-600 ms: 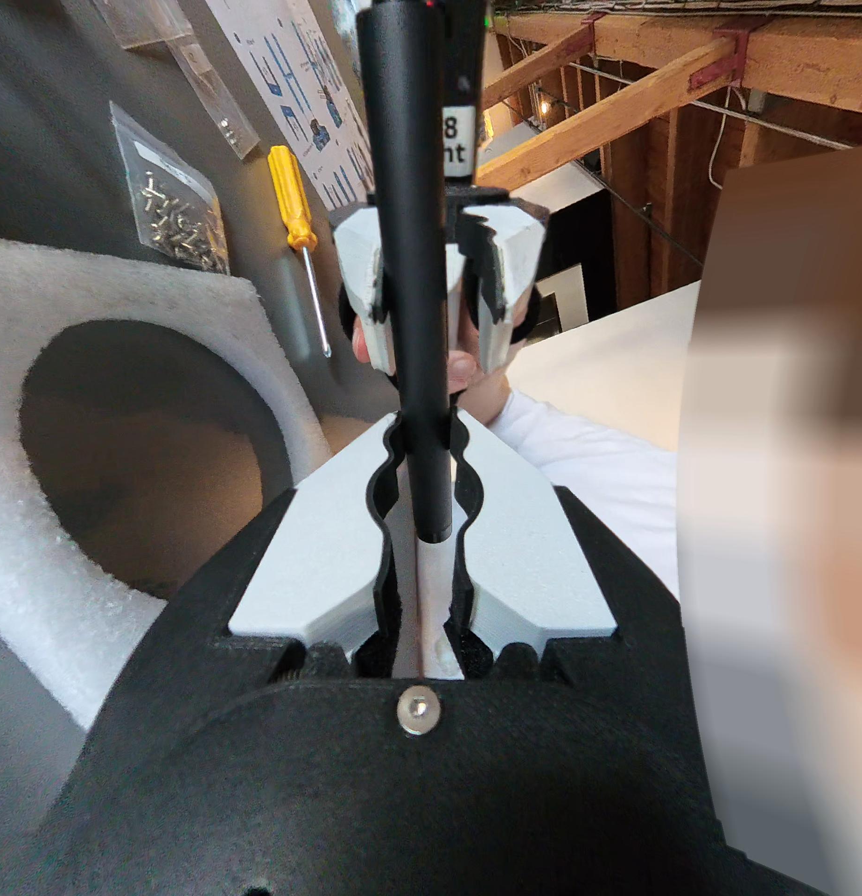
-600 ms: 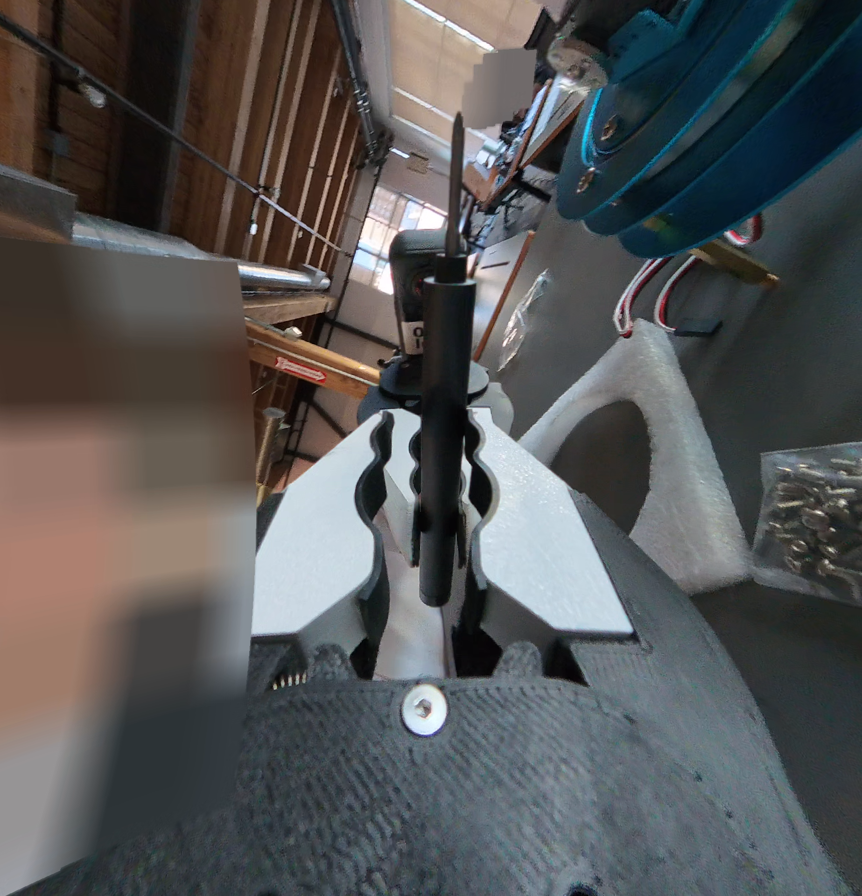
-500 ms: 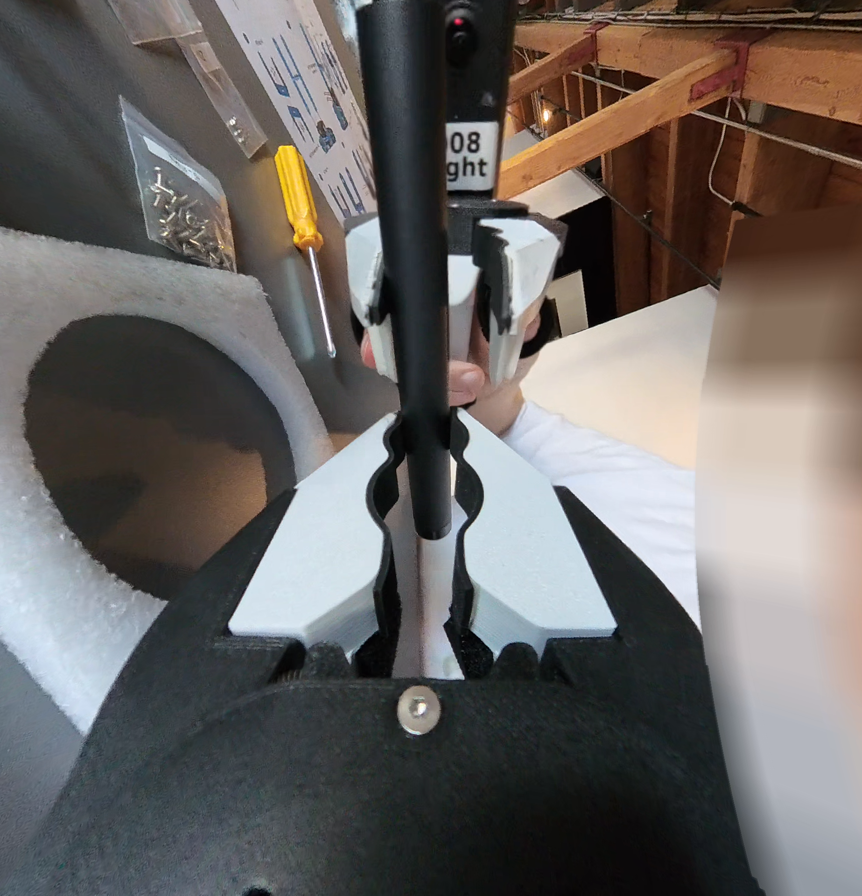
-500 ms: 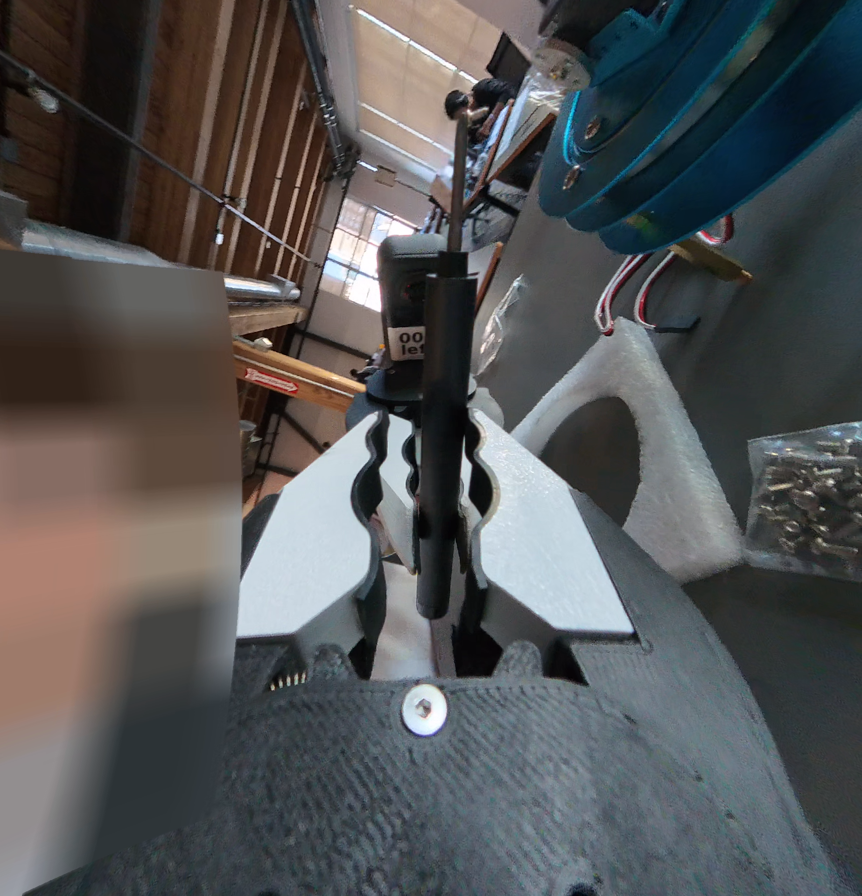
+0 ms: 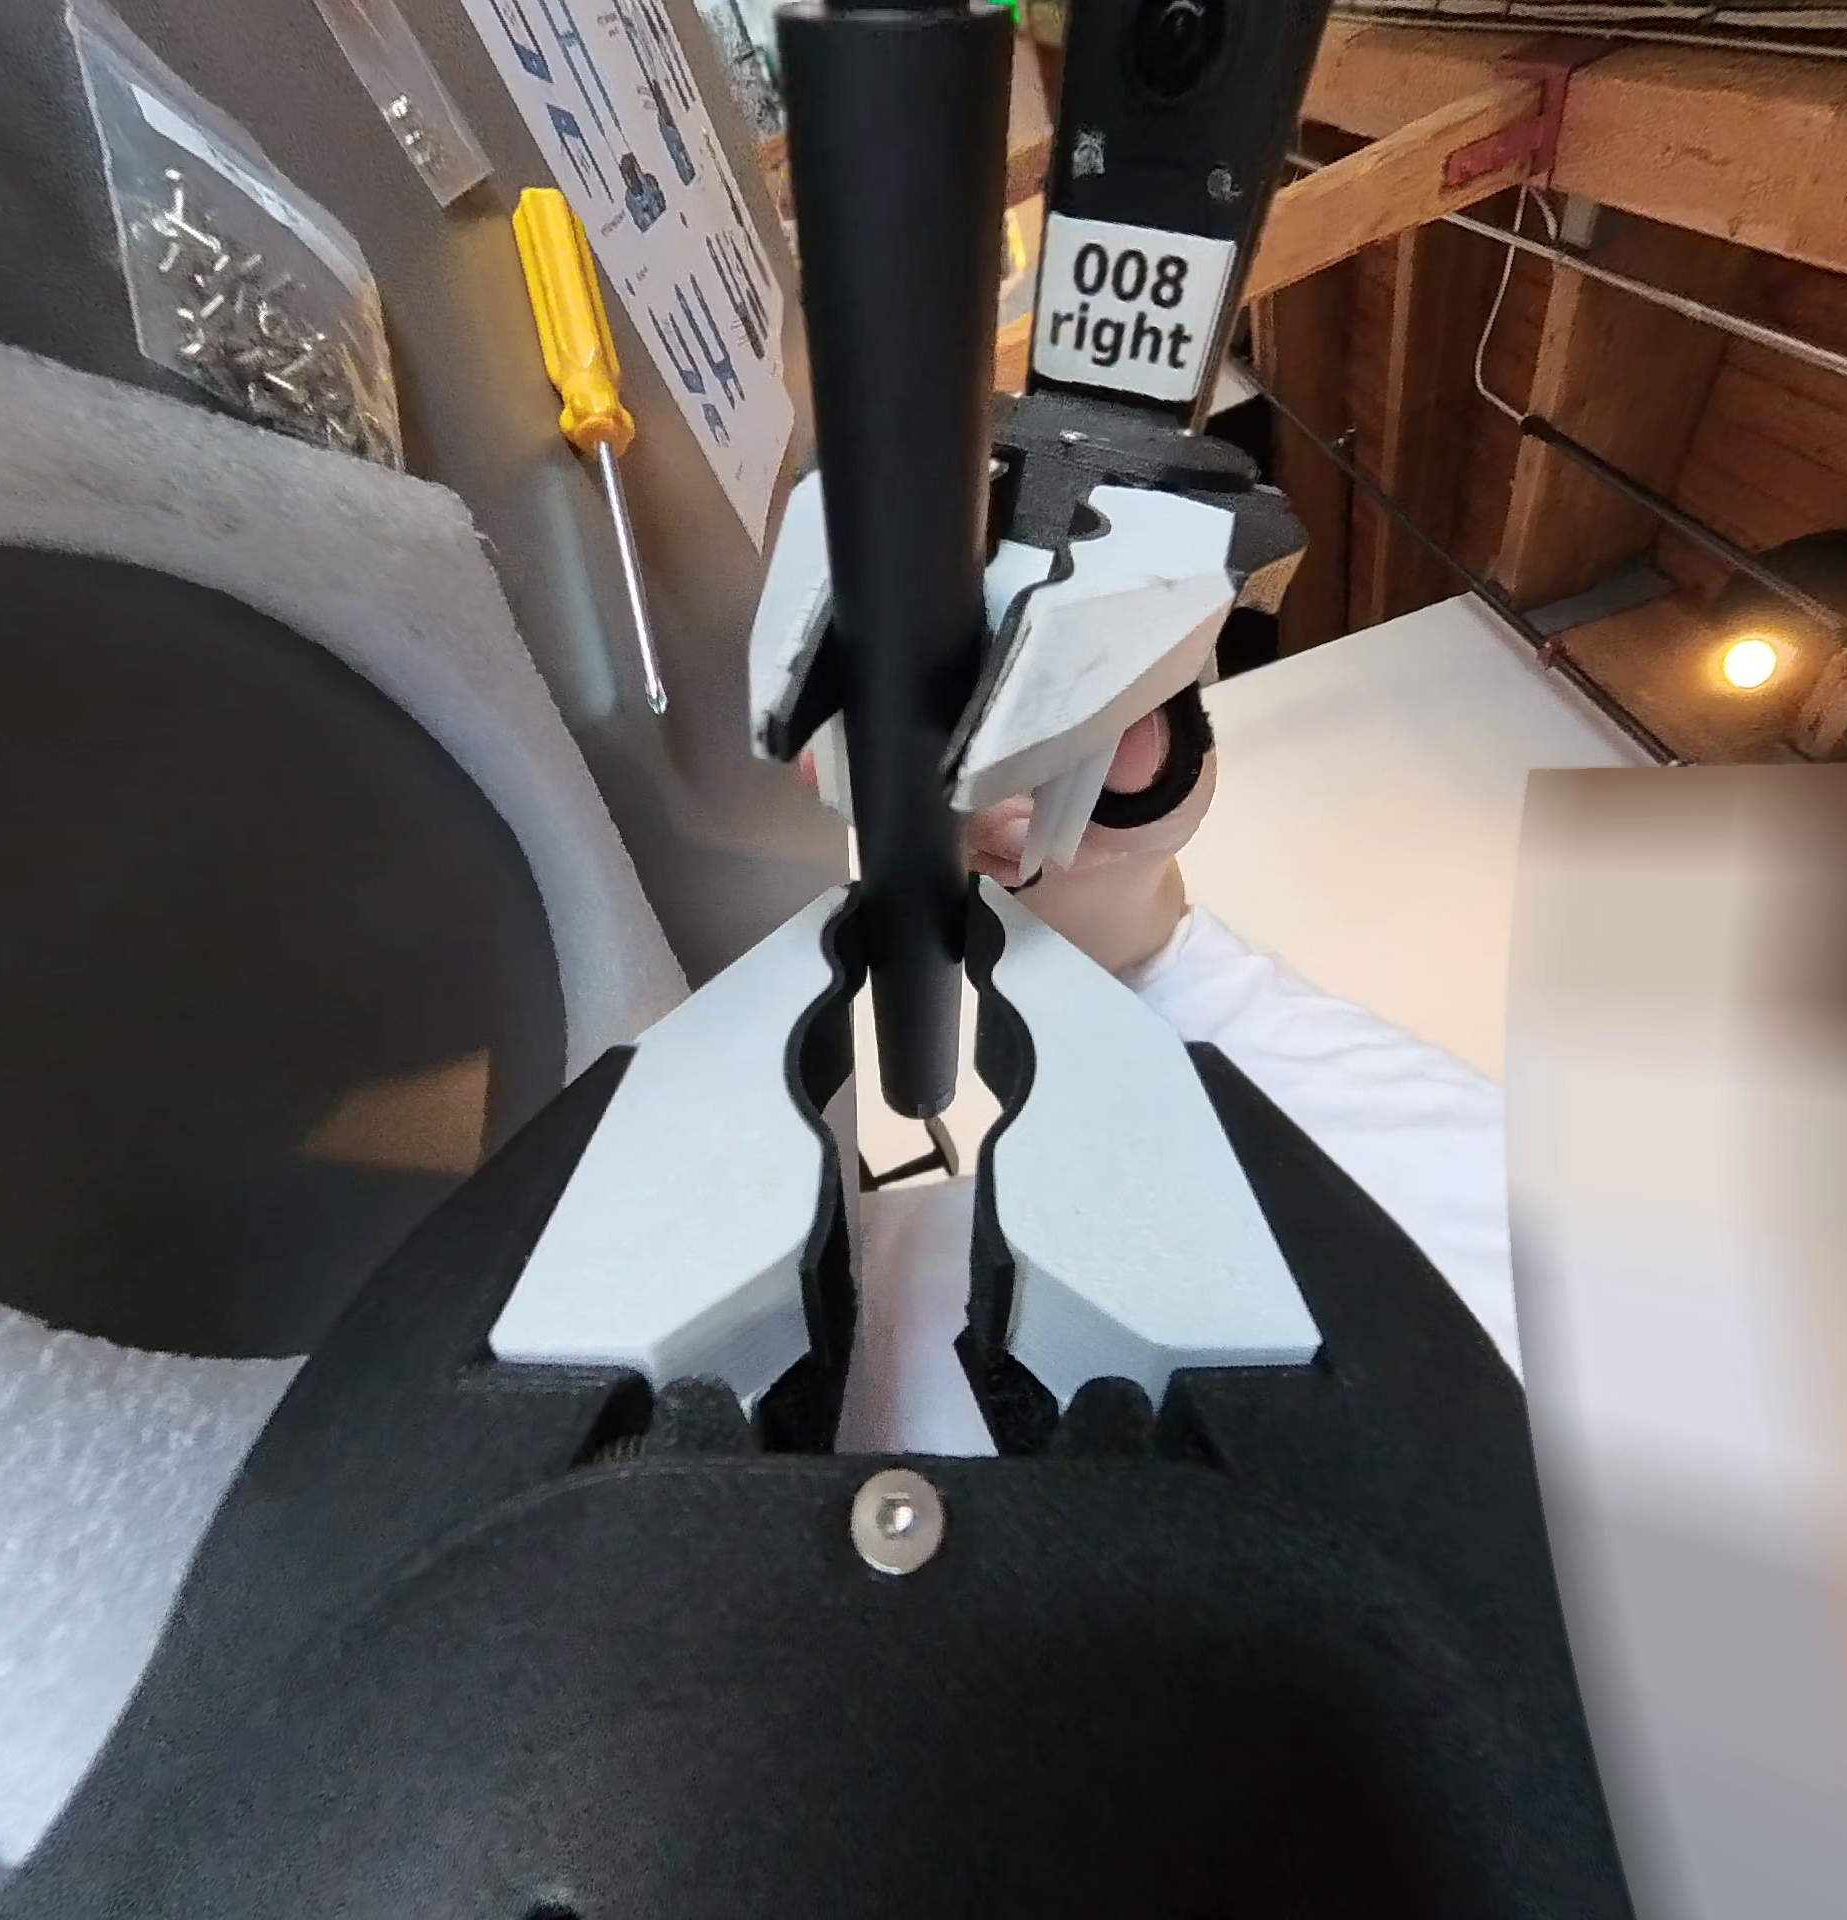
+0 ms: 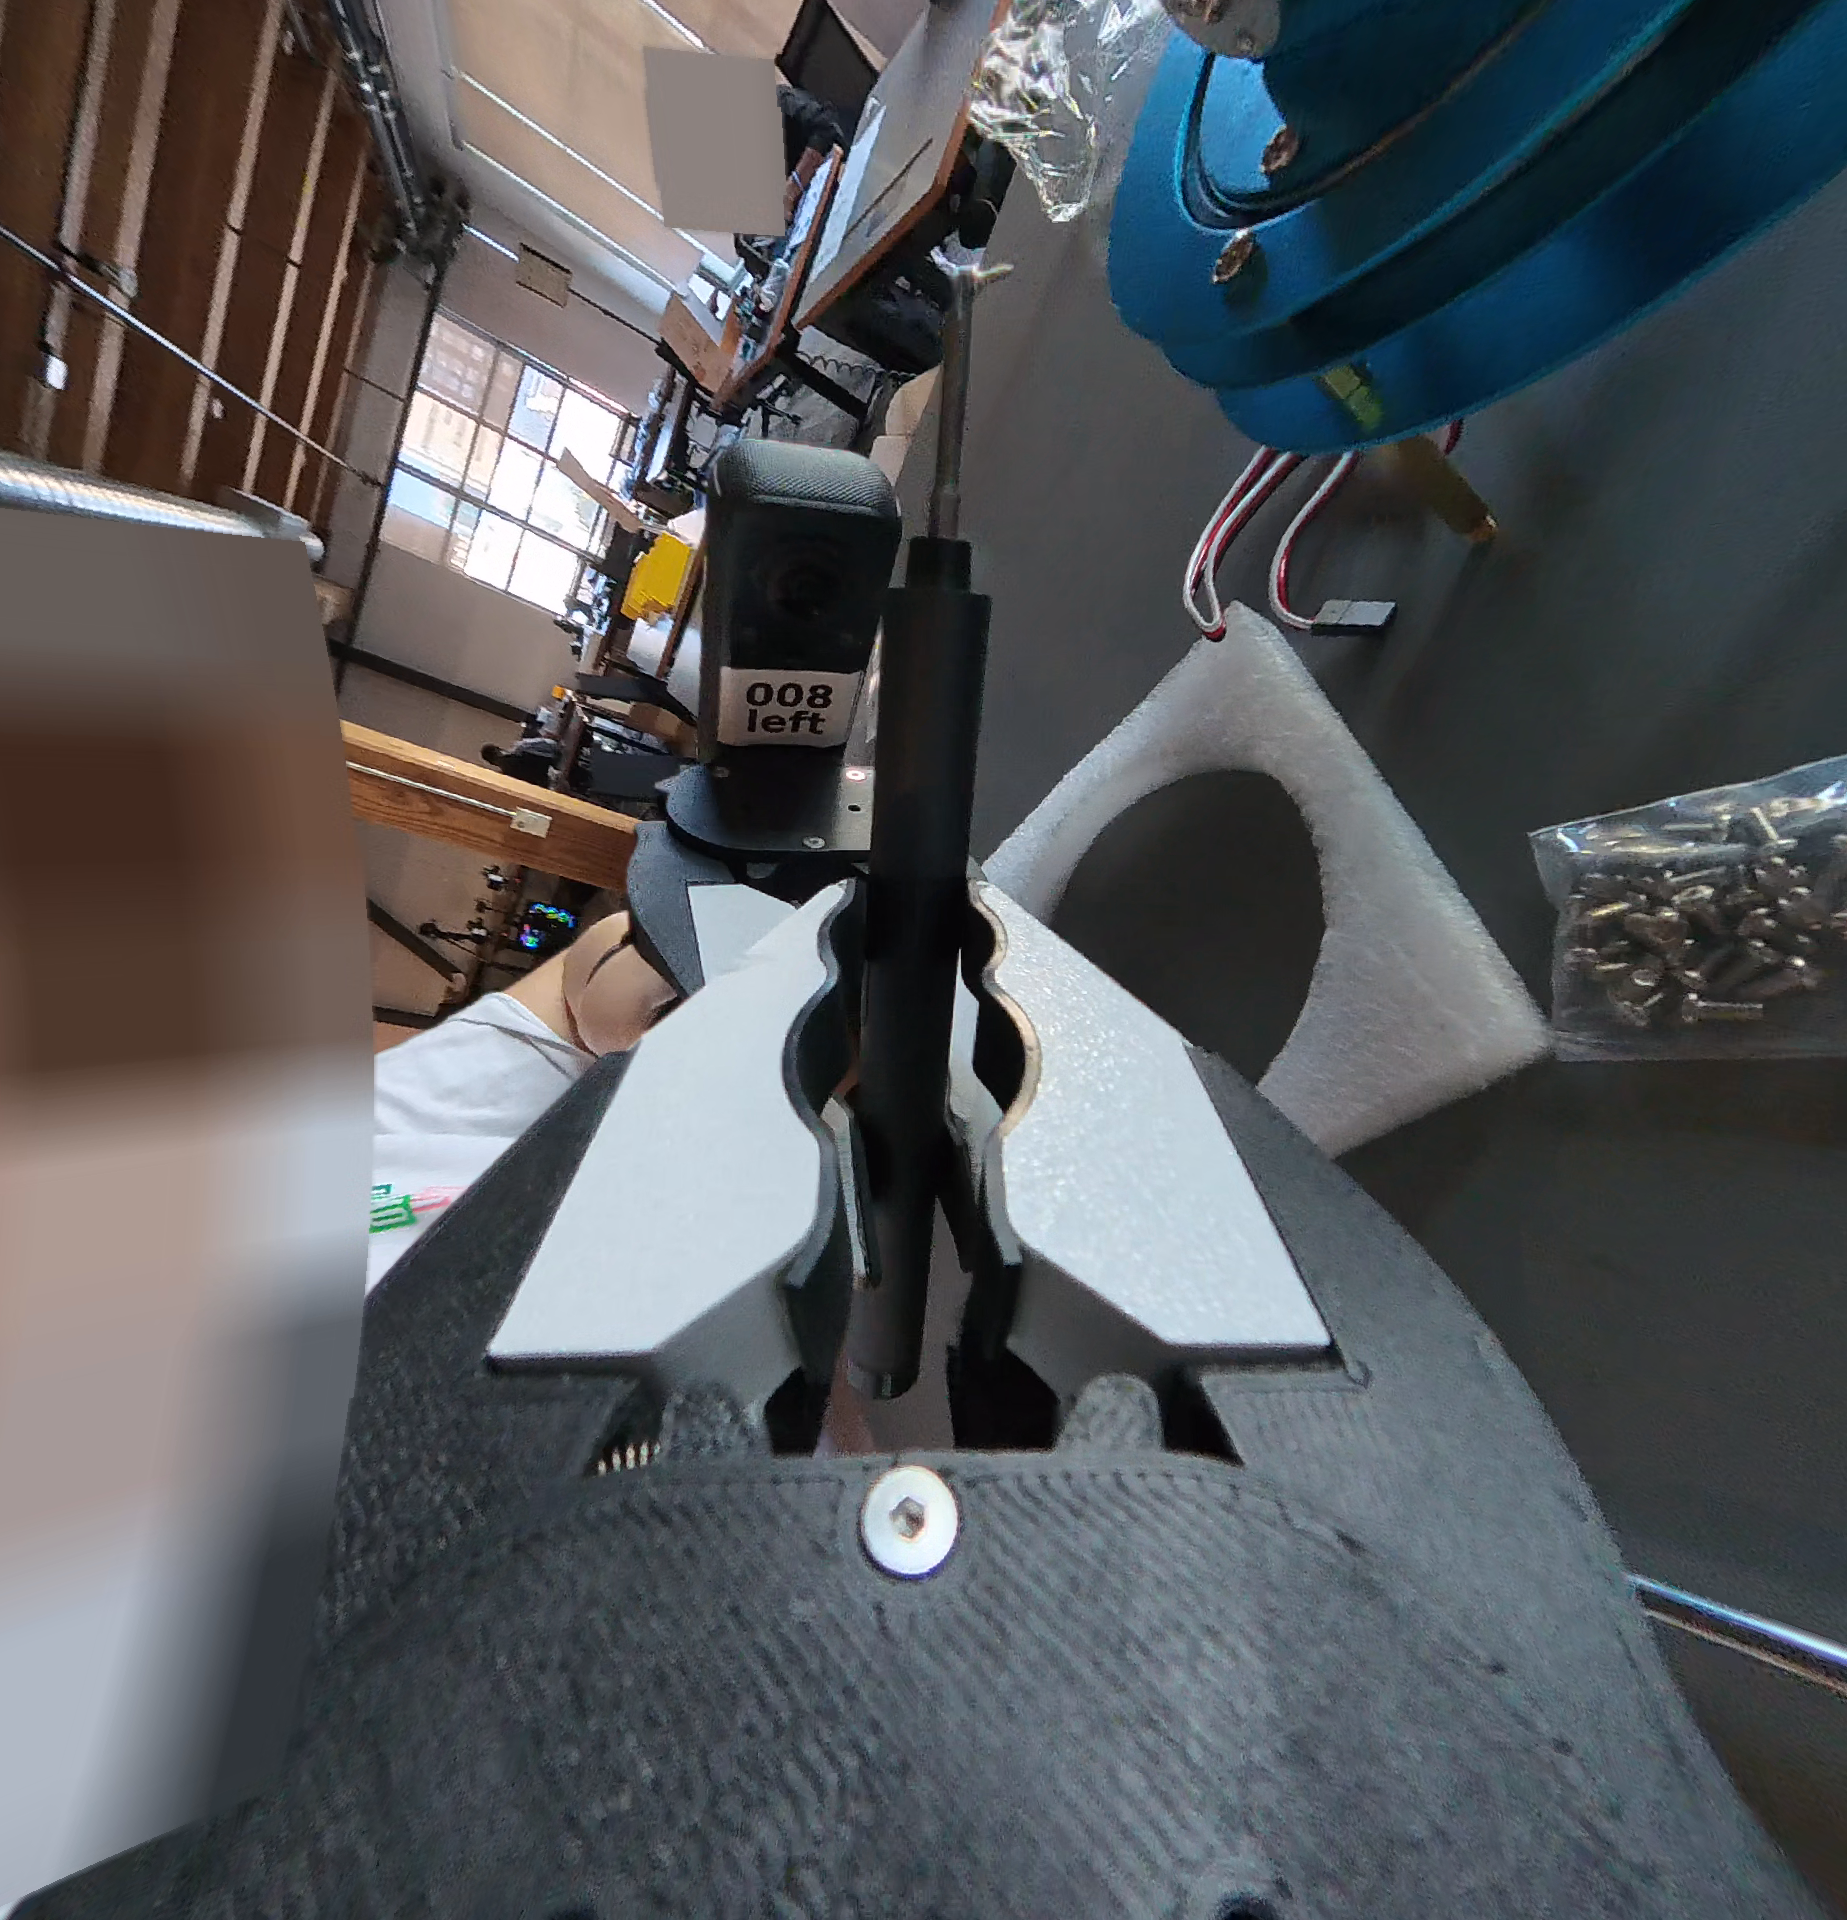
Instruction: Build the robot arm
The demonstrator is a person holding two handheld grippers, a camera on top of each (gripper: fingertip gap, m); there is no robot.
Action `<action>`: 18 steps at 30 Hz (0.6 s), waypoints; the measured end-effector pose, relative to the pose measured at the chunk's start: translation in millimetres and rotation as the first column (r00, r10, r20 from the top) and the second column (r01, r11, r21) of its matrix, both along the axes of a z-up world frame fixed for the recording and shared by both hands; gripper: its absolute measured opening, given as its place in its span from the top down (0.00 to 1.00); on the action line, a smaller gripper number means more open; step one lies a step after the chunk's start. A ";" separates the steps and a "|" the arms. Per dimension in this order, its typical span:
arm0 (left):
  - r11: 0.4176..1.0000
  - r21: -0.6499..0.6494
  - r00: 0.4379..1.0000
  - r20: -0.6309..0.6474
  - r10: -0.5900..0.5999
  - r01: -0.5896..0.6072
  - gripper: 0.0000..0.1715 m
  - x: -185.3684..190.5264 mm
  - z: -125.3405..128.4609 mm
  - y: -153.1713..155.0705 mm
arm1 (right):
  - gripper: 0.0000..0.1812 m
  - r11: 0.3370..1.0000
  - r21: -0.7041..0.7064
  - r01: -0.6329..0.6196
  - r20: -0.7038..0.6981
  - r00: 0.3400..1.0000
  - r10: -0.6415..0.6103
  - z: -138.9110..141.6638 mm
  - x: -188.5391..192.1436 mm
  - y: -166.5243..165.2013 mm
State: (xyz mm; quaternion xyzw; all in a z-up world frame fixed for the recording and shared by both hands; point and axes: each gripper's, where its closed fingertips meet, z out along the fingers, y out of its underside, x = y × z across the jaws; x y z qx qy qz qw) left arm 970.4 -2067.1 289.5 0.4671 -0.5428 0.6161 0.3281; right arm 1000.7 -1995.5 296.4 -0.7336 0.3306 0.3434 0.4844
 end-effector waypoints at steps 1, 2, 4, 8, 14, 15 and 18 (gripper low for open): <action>1.000 0.005 1.000 0.010 -0.001 0.001 0.91 0.2 0.2 0.1 | 0.91 1.000 -0.004 -0.001 0.003 1.000 0.001 0.7 0.6 -0.4; 1.000 0.009 1.000 0.018 -0.010 0.009 0.91 -0.1 0.6 -0.1 | 0.91 1.000 -0.005 -0.007 0.005 1.000 0.007 1.9 0.3 -0.6; 1.000 0.013 1.000 0.026 -0.017 0.017 0.90 0.0 1.7 0.4 | 0.91 1.000 -0.017 -0.022 0.027 0.999 0.023 3.2 -0.5 -1.3; 1.000 -0.005 1.000 0.026 0.001 -0.001 0.87 2.7 5.0 2.3 | 0.91 1.000 -0.029 -0.006 0.060 0.998 0.008 7.0 6.6 -2.1; 1.000 0.010 1.000 0.028 -0.015 0.015 0.84 0.2 3.0 -1.0 | 0.91 0.998 0.052 0.047 -0.038 0.998 -0.045 12.7 18.4 -0.8; 1.000 0.020 0.999 0.034 -0.013 0.013 0.83 0.3 2.0 -1.6 | 0.91 0.996 0.071 0.058 -0.067 0.996 -0.053 13.5 20.6 -0.2; 1.000 0.022 0.999 0.037 -0.015 0.014 0.85 0.0 2.3 -3.1 | 0.91 0.990 0.115 0.078 -0.139 0.988 -0.061 12.5 24.9 3.1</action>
